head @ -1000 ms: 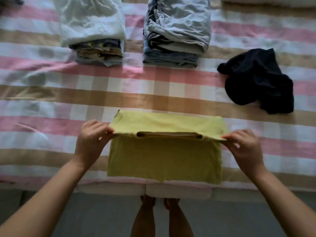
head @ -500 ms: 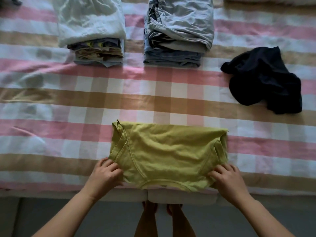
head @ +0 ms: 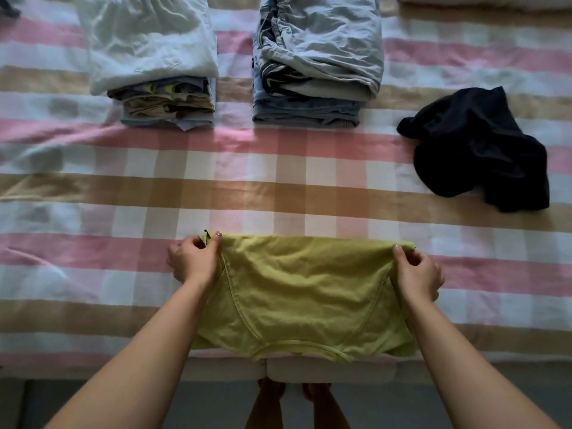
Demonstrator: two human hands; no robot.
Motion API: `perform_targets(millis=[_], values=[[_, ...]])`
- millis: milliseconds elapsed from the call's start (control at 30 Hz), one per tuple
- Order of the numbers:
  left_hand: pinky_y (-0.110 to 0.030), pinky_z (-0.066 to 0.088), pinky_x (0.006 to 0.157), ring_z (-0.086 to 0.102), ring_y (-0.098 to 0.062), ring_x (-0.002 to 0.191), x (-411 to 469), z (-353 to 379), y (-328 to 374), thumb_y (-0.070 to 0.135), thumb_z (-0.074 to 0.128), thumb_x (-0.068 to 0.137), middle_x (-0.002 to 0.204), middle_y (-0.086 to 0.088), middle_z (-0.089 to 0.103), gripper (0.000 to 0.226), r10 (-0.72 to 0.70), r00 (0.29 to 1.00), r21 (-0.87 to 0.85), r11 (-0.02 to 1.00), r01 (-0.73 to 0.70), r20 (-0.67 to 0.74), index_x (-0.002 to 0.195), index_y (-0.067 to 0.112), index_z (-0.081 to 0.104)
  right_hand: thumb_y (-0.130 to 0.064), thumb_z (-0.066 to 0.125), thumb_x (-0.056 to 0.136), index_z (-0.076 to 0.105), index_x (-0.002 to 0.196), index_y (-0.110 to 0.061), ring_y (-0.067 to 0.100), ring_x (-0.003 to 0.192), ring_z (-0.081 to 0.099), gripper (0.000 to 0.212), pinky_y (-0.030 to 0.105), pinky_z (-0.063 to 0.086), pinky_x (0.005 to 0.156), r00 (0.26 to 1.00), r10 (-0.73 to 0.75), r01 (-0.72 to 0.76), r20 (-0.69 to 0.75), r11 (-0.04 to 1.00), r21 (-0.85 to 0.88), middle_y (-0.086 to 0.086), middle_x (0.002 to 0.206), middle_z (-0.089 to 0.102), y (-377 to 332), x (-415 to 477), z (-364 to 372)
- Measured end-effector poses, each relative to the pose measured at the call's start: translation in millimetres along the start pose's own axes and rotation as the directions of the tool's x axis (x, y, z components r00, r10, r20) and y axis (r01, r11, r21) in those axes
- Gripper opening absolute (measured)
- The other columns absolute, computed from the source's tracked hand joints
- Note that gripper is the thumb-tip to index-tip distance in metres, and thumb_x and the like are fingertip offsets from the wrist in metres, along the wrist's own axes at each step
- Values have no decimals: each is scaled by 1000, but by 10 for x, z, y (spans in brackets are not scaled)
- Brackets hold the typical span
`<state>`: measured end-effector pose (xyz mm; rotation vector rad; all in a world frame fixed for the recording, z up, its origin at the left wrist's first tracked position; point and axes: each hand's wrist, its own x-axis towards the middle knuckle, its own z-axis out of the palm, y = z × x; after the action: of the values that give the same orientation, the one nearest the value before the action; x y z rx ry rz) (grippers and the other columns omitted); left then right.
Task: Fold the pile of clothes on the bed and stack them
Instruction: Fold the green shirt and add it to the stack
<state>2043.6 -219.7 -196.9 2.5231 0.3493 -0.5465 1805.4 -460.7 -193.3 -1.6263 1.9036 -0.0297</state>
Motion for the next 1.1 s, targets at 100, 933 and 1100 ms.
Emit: perform_targets(millis=[100, 933, 1100], values=[[-32, 44, 77, 57, -29, 93, 21, 16, 27, 22, 68, 82, 92, -14, 62, 20, 100, 995, -172, 980, -102, -23, 80, 3, 63, -37, 60, 86, 64, 95, -5, 37, 111, 45, 34, 46, 42, 89, 997, -62, 64, -42, 996, 56, 18, 111, 58, -57, 74, 57], [-44, 14, 114, 14, -27, 140, -21, 730, 733, 17, 57, 86, 149, -10, 32, 55, 842, 466, 168, 436, -884, 270, 138, 16, 39, -37, 37, 90, 34, 142, -12, 24, 141, 11, 58, 43, 9, 112, 621, -774, 765, 120, 567, -305, 11, 152, 24, -773, 49, 671], [-38, -19, 111, -22, -21, 139, -67, 994, 616, 58, 30, 88, 151, 8, -15, 68, 748, 497, 398, 333, -855, 440, 144, 37, -2, -71, -12, 77, 14, 146, -20, 16, 143, 1, 90, 44, 5, 113, 738, -641, 651, 211, 594, -473, 2, 156, 9, -518, 170, 697]])
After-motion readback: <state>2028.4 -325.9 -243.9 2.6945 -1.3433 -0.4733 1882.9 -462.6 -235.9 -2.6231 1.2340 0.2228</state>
